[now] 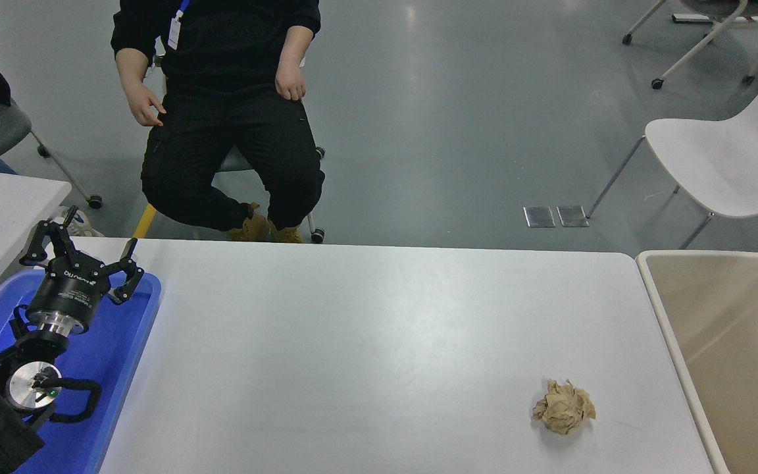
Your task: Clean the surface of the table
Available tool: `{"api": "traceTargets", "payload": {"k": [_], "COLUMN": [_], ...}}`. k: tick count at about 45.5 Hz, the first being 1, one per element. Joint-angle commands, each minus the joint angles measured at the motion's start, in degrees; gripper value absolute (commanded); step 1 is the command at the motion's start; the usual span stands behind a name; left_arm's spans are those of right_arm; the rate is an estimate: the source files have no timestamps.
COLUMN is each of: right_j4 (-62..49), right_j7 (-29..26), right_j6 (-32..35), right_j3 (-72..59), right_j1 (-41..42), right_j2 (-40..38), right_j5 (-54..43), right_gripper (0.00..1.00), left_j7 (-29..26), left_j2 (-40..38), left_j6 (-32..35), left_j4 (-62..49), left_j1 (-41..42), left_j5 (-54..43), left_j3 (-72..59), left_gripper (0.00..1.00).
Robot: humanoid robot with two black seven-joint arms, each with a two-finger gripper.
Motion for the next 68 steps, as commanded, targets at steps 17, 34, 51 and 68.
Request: {"api": "traceTargets", "payload": {"k": [17, 34, 51, 68], "right_j4": [21.2, 30.5, 30.8, 30.7], "right_j7": [0.8, 5.6, 11.1, 13.6], "right_j6": [-0.3, 0.2, 3.7, 5.6], "right_j3": [20.2, 26.0, 28.2, 28.6], "right_j1": [3.2, -1.9, -12.6, -18.6], "right_j2": [-0.6, 2.9, 6.9, 8.3], "right_j5": [-0.1, -0.1, -0.1, -0.1], "right_gripper": [0.98, 0.98, 0.98, 0.99], "left_j7": [0.0, 0.0, 0.0, 0.0], "left_j2": [0.0, 0.0, 0.0, 0.0], "left_j6": [0.0, 0.0, 0.0, 0.0], "left_j4": [0.0, 0.0, 0.0, 0.0], "left_j1": [0.0, 0.0, 0.0, 0.0], "left_j5": [0.0, 0.0, 0.0, 0.0], "left_j3": [0.0, 0.0, 0.0, 0.0], "left_gripper": [1.00, 1.00, 1.00, 1.00]}}
